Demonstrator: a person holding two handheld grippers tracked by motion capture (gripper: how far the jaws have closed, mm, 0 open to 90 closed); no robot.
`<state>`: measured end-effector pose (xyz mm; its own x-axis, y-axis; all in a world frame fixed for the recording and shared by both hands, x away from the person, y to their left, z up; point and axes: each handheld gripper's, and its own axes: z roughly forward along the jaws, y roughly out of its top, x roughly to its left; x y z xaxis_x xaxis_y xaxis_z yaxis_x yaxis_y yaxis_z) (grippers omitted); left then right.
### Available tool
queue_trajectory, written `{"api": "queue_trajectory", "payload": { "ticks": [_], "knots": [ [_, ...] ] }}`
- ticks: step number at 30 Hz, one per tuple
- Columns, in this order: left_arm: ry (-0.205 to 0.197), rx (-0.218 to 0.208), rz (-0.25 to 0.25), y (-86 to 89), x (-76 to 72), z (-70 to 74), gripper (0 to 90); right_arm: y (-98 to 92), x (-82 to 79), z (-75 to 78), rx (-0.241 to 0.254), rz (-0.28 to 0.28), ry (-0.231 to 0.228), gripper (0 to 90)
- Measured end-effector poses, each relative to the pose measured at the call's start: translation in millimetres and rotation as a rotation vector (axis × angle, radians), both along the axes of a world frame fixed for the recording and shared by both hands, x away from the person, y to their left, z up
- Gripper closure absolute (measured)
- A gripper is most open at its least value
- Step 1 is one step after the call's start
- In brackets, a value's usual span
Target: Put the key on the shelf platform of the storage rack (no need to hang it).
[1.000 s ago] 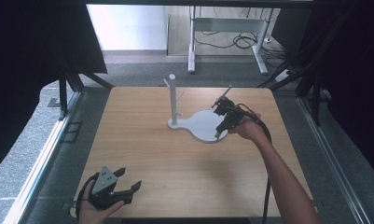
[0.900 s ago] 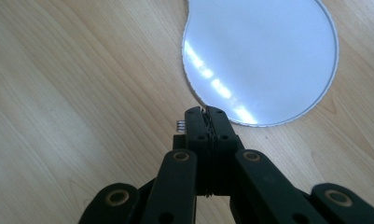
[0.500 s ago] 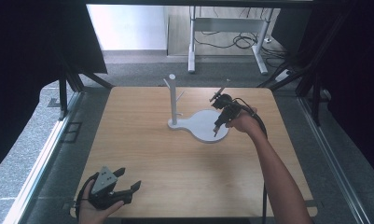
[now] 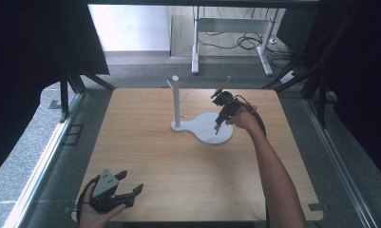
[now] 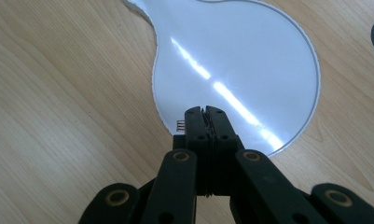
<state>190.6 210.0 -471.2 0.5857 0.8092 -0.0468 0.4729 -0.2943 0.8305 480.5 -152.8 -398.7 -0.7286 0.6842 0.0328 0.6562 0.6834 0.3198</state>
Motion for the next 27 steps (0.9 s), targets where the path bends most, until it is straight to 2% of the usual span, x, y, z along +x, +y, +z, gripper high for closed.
{"api": "queue_trajectory", "payload": {
  "ticks": [8,14,27],
  "knots": [
    [0.002,-0.002,0.002,0.9,0.0,-0.1,26.3,5.0,13.0,-5.6,-0.002,-0.019,-0.003,89.8],
    [0.0,-0.005,0.002,1.2,-0.3,0.4,26.3,10.6,21.5,-15.4,-0.004,-0.03,0.008,89.8],
    [0.001,-0.003,-0.002,1.0,0.0,-0.3,26.3,13.1,29.9,-32.1,-0.01,-0.057,0.015,89.8]
  ]
}}
